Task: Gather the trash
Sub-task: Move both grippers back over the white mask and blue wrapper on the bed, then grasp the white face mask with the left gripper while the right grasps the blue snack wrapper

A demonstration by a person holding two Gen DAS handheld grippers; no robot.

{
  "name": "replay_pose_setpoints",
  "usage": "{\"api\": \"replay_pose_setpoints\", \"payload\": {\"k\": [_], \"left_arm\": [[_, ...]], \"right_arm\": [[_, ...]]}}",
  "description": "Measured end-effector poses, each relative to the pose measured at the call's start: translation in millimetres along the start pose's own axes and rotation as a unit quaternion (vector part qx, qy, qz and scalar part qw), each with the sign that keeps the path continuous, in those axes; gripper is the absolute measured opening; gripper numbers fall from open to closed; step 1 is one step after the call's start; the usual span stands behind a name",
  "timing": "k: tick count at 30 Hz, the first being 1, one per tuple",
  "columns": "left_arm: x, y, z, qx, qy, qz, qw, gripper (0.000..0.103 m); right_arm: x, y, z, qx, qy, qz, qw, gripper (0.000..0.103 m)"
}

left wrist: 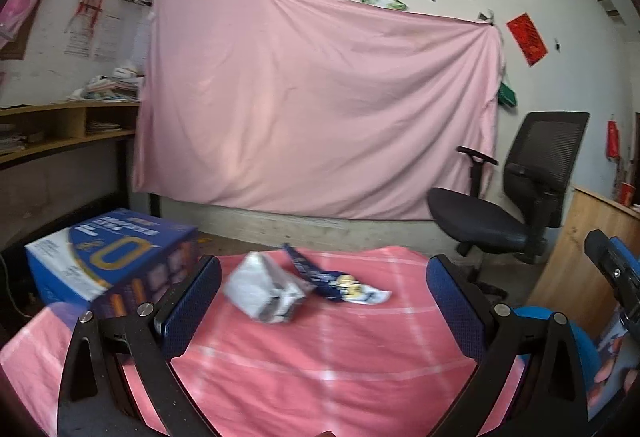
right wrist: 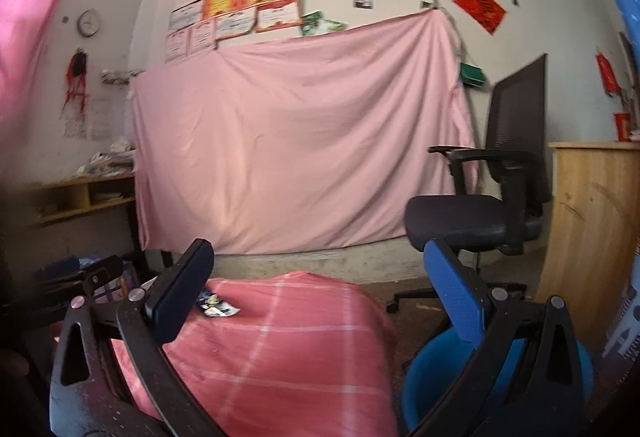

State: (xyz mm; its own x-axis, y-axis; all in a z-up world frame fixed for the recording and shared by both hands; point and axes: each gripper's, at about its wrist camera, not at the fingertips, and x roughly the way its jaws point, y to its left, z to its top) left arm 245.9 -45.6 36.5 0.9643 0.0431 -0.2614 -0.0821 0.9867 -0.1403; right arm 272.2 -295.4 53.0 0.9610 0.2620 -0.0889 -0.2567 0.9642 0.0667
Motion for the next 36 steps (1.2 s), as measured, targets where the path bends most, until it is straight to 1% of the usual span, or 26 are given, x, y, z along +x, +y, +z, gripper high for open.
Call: {"api": "replay_pose_setpoints", "payload": {"k": [4, 9, 13, 15, 19, 21, 23, 24, 26, 29, 31, 33, 36], "left_arm": [[1.0, 20.0, -7.5, 0.004, -0.002, 0.02, 0.9998, 0.1], [10.5, 34.9, -18.9, 0.01, 0.021, 0.031, 0.9993, 0.1], [23.7, 41.3, -24.0, 0.008, 0.048, 0.028, 0.9984, 0.1], [29.9, 42.3, -24.1, 0.006, 0.06, 0.023, 0.9979, 0.1], [43.0, 42.5, -23.8, 0.011, 0.079, 0.025, 0.9965, 0.099], [49.4, 42.1, -22.9, 0.017, 0.089, 0.026, 0.9956, 0.095], [58.7, 42.8, -22.9, 0.022, 0.107, 0.022, 0.9938, 0.088], [63.3, 43.4, -22.6, 0.021, 0.115, 0.018, 0.9929, 0.086], [74.1, 45.9, -23.0, 0.018, 0.14, 0.009, 0.9899, 0.075], [86.5, 46.9, -22.7, 0.019, 0.166, -0.001, 0.9859, 0.068], [93.8, 46.6, -23.5, 0.022, 0.179, -0.002, 0.9836, 0.066], [98.5, 46.0, -22.2, 0.027, 0.182, 0.001, 0.983, 0.066], [105.0, 48.5, -19.4, 0.028, 0.184, 0.006, 0.9825, 0.066]], "right_arm": [[15.9, 23.7, -5.5, -0.031, 0.02, 0.019, 0.999, 0.103], [37.6, 43.6, -20.2, -0.06, 0.058, 0.032, 0.996, 0.103], [56.9, 51.6, -30.9, -0.067, 0.092, 0.046, 0.992, 0.103], [65.3, 55.3, -34.2, -0.072, 0.105, 0.049, 0.991, 0.103], [82.0, 61.8, -42.1, -0.079, 0.132, 0.052, 0.987, 0.103], [90.6, 65.7, -45.9, -0.084, 0.146, 0.055, 0.984, 0.103], [99.9, 68.0, -48.9, -0.083, 0.161, 0.058, 0.982, 0.103], [105.2, 68.1, -50.3, -0.078, 0.171, 0.06, 0.98, 0.103], [117.3, 66.1, -53.7, -0.061, 0.194, 0.071, 0.977, 0.103], [135.2, 63.8, -56.8, -0.045, 0.222, 0.085, 0.97, 0.103], [147.2, 62.5, -57.7, -0.04, 0.234, 0.094, 0.967, 0.101], [163.5, 63.1, -59.4, -0.038, 0.251, 0.101, 0.962, 0.099], [185.4, 64.9, -64.7, -0.031, 0.284, 0.117, 0.951, 0.094]]}}
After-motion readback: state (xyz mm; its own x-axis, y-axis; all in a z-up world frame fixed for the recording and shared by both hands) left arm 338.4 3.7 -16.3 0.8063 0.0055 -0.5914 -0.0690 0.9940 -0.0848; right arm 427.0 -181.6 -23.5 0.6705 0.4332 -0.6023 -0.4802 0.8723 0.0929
